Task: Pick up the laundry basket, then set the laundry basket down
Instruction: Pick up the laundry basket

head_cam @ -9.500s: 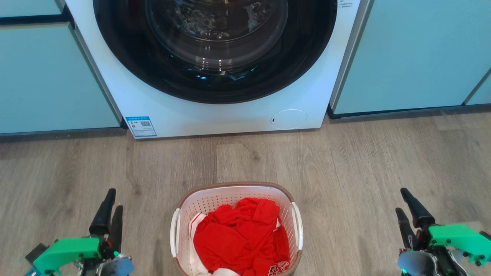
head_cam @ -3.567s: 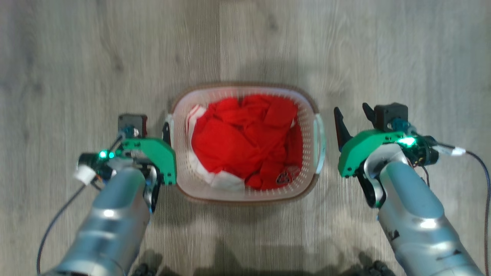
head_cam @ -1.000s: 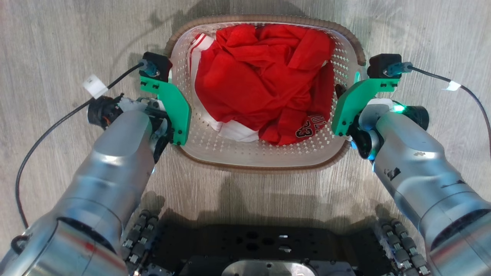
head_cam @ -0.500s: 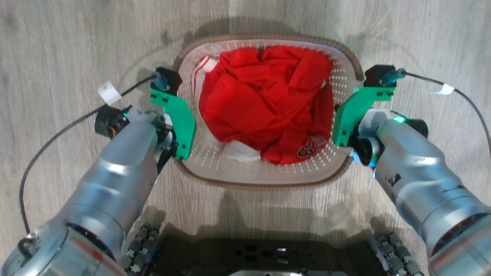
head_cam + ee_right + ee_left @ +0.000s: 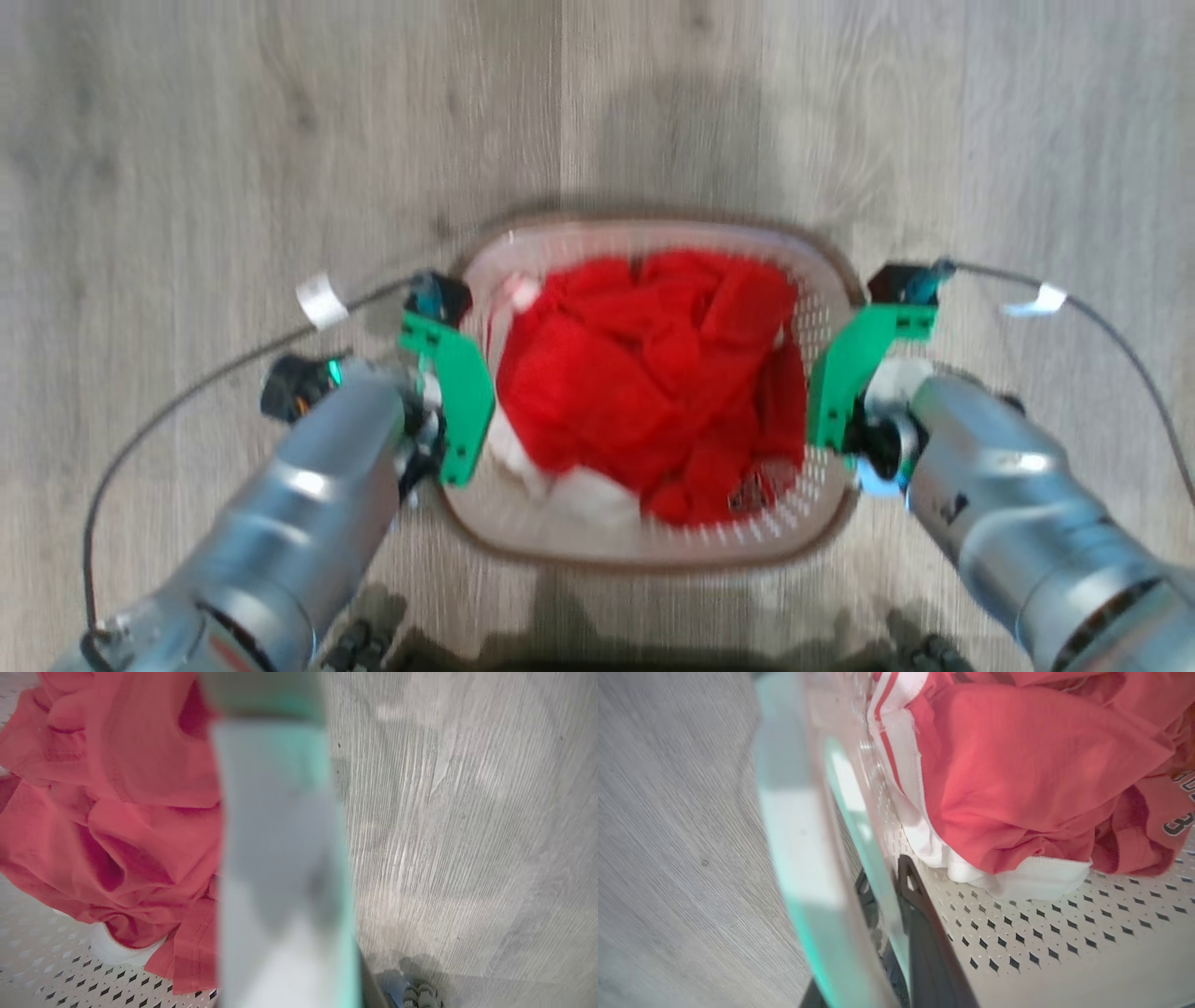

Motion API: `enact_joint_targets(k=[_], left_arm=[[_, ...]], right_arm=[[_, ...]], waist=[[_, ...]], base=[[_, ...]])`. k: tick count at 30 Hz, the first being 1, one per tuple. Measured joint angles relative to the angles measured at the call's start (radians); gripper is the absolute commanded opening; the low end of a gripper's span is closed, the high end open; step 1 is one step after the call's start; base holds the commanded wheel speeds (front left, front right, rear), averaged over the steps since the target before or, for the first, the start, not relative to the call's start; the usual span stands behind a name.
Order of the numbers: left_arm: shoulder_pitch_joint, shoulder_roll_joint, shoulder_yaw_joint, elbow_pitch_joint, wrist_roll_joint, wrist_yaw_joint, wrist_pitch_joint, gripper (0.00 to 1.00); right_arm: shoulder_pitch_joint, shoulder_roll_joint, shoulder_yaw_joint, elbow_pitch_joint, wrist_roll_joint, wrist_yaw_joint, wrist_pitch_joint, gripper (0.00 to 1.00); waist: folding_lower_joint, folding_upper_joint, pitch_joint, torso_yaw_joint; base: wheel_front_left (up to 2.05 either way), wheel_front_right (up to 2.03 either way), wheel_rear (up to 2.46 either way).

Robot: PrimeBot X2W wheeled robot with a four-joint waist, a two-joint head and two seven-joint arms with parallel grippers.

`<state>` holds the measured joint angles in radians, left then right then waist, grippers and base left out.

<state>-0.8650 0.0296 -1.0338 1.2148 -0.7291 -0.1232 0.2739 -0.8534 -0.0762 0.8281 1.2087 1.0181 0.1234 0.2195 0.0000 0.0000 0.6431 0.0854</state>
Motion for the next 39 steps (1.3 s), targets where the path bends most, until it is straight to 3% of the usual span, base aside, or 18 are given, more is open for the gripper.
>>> enact_joint_targets(k=[11,30,39], left_arm=[[0.131,0.030,-0.109,-0.056,-0.094,0.000,0.137,0.00],[0.268,0.091,-0.213,-0.147,-0.216,0.000,0.280,0.00],[0.276,0.102,-0.222,-0.172,-0.229,0.001,0.334,0.00]], right_arm=[[0.127,0.001,0.080,-0.016,0.058,0.000,0.158,0.00],[0.270,0.003,0.186,-0.048,0.145,-0.009,0.256,0.00],[0.288,0.003,0.219,-0.053,0.173,-0.009,0.272,0.00]], waist=[[0.0000,0.0000,-0.225,-0.001],[-0.0001,0.0000,-0.602,0.010],[-0.0001,0.0000,-0.657,0.017]], base=[[0.00,0.00,0.00],[0.00,0.00,0.00],[0.00,0.00,0.00]])
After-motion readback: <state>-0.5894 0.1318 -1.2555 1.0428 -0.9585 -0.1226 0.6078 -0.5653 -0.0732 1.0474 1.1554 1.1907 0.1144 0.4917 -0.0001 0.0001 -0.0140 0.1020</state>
